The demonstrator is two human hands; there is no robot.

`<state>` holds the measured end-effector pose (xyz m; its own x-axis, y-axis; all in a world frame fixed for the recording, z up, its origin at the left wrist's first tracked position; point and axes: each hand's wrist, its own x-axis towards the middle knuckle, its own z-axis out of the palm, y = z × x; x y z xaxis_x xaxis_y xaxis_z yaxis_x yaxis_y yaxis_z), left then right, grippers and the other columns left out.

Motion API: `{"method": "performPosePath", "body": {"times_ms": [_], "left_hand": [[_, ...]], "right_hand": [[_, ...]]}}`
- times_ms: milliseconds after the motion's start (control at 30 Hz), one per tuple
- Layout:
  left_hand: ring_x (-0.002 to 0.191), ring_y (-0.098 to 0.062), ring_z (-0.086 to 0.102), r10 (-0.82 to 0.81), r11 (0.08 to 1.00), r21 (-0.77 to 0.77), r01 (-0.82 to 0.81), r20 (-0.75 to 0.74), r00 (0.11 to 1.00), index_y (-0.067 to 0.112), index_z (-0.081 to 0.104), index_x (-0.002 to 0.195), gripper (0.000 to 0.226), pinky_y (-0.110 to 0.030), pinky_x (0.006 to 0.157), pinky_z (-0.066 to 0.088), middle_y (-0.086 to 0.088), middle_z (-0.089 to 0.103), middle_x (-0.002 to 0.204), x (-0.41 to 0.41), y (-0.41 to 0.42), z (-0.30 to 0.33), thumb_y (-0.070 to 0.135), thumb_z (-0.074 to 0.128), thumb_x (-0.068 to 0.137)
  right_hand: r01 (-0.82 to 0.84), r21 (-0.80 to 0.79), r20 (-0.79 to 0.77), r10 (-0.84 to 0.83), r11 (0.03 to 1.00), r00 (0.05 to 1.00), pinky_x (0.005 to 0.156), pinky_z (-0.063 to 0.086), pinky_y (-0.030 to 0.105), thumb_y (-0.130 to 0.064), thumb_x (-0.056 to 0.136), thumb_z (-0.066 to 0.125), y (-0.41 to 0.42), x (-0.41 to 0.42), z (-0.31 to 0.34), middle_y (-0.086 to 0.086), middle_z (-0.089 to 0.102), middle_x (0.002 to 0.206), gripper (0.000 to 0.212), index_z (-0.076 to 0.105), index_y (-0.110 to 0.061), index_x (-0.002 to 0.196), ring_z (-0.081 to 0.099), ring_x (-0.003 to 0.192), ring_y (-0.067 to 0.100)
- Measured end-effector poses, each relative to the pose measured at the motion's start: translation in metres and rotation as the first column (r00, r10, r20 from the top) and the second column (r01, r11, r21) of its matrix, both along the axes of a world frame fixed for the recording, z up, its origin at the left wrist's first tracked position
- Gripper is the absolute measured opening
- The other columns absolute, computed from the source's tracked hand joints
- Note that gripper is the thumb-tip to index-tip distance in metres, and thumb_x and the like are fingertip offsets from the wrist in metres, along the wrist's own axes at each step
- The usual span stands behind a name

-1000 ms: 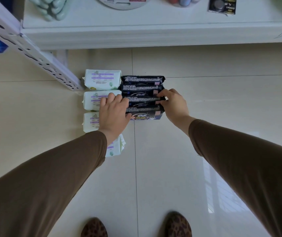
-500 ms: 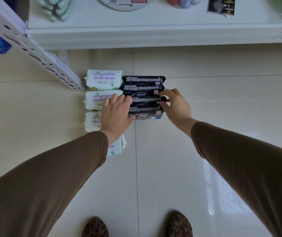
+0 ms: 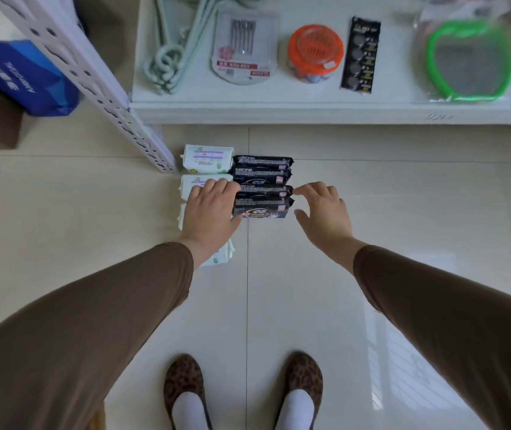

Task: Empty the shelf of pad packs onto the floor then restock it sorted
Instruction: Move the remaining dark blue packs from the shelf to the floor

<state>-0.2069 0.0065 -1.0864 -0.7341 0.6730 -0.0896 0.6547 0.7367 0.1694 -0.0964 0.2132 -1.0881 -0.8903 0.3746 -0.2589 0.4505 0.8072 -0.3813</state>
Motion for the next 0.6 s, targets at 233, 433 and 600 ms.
{"method": "performPosePath", "body": {"times_ms": [233, 433, 600], "left_hand": [[0.111, -0.025, 0.051, -0.05, 0.999, -0.001, 0.05, -0.006, 0.999, 0.019, 0.054, 0.123, 0.05, -0.038, 0.091, 0.036, 0.001, 0.058, 0.113, 0.02, -0.009, 0.17, 0.036, 0.071, 0.079], [0.119, -0.021, 0.044, -0.079, 0.997, 0.024, 0.08, -0.022, 0.997, 0.021, 0.048, 0.13, 0.051, -0.036, 0.097, 0.034, 0.003, 0.053, 0.124, 0.018, -0.004, 0.345, 0.037, 0.065, 0.085], [0.125, -0.02, 0.041, -0.111, 0.986, 0.108, 0.124, -0.118, 0.987, 0.022, 0.044, 0.136, 0.054, -0.036, 0.101, 0.031, 0.003, 0.05, 0.131, 0.018, -0.003, 0.494, 0.037, 0.062, 0.087]], "right_hand": [[-0.174, 0.069, 0.058, 0.17, 0.982, 0.984, 0.102, 0.036, 0.038, -0.024, 0.092, 0.057, -0.009, 0.025, 0.173, -0.004, 0.047, 0.14, 0.045, 0.049, -0.028, 0.137, 0.041, 0.126, 0.022], [-0.207, 0.128, -0.015, 0.211, 0.97, 0.977, 0.105, 0.035, 0.039, -0.028, 0.093, 0.058, -0.01, 0.023, 0.352, -0.005, 0.046, 0.141, 0.046, 0.049, -0.029, 0.138, 0.039, 0.129, 0.021], [-0.197, 0.237, -0.104, 0.227, 0.951, 0.968, 0.104, 0.036, 0.043, -0.03, 0.091, 0.06, -0.015, 0.029, 0.496, -0.003, 0.048, 0.139, 0.044, 0.051, -0.029, 0.135, 0.04, 0.128, 0.024]]}}
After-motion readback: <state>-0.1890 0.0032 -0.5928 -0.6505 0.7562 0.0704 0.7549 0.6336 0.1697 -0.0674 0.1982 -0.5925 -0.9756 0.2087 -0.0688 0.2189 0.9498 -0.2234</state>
